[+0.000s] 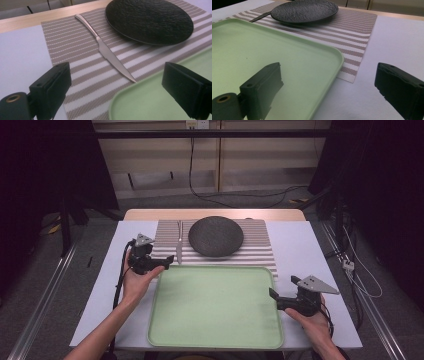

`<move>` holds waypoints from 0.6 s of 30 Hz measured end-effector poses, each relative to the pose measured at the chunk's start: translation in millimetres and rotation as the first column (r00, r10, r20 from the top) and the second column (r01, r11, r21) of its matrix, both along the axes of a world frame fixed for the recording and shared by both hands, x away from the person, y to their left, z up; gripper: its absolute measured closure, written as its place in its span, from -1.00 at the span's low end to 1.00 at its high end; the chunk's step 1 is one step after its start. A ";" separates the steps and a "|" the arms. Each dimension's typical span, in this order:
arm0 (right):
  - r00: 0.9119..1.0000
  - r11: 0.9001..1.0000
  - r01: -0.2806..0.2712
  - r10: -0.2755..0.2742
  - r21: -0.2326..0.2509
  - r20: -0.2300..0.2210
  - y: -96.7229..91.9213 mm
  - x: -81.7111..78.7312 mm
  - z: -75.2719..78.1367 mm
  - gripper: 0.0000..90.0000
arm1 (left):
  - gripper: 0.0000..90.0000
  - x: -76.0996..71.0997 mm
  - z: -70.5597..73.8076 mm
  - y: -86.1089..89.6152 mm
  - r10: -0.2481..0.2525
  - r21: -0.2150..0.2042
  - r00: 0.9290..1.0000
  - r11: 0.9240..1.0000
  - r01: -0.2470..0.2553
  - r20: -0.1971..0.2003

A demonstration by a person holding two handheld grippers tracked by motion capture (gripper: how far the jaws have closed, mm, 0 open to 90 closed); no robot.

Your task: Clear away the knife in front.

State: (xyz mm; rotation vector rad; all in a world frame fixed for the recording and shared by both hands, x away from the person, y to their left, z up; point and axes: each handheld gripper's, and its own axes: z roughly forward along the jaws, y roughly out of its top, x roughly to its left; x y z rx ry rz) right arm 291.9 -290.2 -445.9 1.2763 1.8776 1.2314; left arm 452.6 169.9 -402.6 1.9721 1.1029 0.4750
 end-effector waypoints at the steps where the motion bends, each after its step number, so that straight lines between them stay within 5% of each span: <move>1: 1.000 1.000 0.001 -0.001 -0.005 0.002 0.3 -0.8 0.1 -0.84 | -0.81 4.3 1.0 -1.2 0.005 0.009 1.000 1.000 -0.005 -0.003; 18: 1.000 1.000 0.005 -0.005 -0.025 0.007 4.5 -4.0 1.2 -0.84 | -0.72 81.5 -8.8 -36.5 0.025 0.086 0.998 0.996 -0.021 -0.050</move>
